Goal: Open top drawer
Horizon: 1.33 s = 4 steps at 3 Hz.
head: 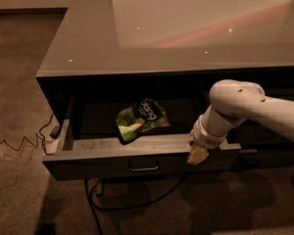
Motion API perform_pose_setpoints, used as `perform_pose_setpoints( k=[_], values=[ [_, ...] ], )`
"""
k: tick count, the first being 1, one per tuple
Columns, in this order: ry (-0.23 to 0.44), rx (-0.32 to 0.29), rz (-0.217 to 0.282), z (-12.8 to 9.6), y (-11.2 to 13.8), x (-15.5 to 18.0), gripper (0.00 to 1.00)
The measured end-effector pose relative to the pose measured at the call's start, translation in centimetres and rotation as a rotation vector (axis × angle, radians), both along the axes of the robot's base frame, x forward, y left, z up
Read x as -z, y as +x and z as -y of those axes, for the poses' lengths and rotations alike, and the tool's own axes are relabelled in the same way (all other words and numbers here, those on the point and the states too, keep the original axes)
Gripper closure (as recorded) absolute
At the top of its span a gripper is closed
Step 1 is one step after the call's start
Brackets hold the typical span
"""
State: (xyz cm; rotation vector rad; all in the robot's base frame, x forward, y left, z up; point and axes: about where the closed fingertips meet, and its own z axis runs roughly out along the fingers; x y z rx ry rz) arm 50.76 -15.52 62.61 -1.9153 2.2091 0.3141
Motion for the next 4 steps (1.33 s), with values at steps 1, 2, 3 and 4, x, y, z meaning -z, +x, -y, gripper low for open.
perform_pose_setpoints(
  k=[1,2,3,4],
  values=[
    [0.003,0.002,0.002,0.20,-0.71,-0.21,1.00],
    [0.003,0.002,0.002,0.20,-0.71,-0.20,0.82],
    [0.003,0.002,0.002,0.20,-0.71,-0.20,0.59],
    [0.003,0.002,0.002,0.20,-0.71,-0.20,0.35]
  ],
)
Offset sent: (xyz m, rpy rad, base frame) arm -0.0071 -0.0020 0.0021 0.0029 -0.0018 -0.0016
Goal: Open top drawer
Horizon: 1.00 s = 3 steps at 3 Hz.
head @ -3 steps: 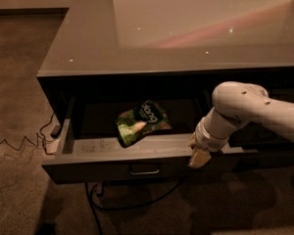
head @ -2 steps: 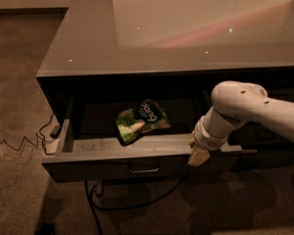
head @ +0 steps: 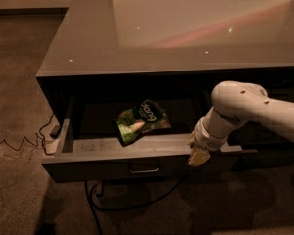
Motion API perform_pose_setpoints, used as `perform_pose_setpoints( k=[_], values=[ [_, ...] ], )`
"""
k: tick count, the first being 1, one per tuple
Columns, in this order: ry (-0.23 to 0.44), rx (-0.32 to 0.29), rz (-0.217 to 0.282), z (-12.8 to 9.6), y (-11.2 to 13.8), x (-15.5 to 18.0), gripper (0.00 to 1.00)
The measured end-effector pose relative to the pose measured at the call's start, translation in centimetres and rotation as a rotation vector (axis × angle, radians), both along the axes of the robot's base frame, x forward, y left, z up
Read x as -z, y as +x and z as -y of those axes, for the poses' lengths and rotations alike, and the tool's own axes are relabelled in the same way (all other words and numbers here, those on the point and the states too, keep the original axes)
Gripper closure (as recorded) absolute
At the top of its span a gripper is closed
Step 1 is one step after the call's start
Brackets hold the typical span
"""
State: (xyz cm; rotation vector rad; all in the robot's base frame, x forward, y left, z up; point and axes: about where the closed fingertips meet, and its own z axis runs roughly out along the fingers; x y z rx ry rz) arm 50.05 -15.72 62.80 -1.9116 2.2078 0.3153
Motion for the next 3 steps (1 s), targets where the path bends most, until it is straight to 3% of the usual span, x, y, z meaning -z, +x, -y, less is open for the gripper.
perform_pose_setpoints(
  k=[1,2,3],
  values=[
    [0.000,0.000,0.000,0.00,0.00,0.00,0.11],
    [0.000,0.000,0.000,0.00,0.00,0.01,0.00],
    [0.000,0.000,0.000,0.00,-0.01,0.00,0.00]
  ],
)
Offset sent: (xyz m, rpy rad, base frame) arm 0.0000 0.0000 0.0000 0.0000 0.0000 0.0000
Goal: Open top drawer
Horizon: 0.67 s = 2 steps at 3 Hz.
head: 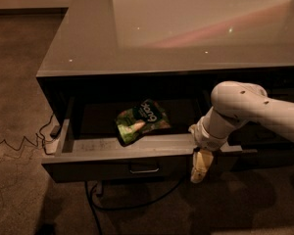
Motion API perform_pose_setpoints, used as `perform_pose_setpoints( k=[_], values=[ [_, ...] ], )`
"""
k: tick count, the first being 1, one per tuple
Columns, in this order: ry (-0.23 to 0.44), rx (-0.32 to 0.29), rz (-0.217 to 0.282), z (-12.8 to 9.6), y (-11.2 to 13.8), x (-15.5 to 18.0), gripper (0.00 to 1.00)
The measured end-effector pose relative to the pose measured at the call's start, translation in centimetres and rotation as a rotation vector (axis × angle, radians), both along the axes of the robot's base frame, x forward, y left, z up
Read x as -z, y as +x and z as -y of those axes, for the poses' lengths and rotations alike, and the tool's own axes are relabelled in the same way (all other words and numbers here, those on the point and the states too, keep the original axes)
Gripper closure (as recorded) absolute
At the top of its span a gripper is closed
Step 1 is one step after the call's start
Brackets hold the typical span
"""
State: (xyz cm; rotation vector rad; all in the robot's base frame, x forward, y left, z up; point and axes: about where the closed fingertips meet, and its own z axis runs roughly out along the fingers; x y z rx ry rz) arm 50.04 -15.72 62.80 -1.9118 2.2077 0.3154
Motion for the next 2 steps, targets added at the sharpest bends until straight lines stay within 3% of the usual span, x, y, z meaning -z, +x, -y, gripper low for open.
perform_pose_setpoints(
  k=[2],
  values=[
    [0.031,-0.047,0.126,-0.2,-0.3,-5.1,0.00]
  ],
)
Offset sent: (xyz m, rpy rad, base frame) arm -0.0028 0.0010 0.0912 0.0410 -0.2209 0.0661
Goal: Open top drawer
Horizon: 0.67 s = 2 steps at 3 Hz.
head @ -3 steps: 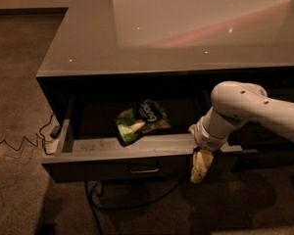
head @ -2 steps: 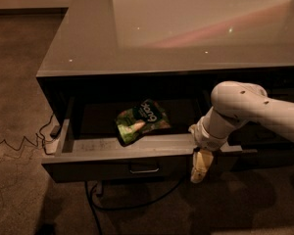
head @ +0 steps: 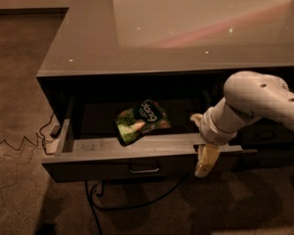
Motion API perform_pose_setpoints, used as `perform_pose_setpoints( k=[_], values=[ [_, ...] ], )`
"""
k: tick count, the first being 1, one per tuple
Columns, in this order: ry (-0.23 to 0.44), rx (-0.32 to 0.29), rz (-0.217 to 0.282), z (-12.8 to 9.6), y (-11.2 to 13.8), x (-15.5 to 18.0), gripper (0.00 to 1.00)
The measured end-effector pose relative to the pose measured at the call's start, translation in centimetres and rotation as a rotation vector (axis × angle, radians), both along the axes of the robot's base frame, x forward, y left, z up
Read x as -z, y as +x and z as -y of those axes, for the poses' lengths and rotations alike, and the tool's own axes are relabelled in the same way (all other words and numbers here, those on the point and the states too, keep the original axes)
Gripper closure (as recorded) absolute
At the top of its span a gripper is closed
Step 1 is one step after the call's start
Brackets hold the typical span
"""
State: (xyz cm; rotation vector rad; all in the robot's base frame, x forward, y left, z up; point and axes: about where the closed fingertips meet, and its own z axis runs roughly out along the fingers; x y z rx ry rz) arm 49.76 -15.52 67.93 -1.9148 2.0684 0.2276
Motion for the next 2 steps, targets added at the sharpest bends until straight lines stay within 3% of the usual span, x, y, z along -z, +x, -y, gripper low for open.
perform_pose_setpoints(
  k=[2],
  values=[
    [0.014,0.014,0.113,0.1,1.1,-3.1,0.42]
  ],
)
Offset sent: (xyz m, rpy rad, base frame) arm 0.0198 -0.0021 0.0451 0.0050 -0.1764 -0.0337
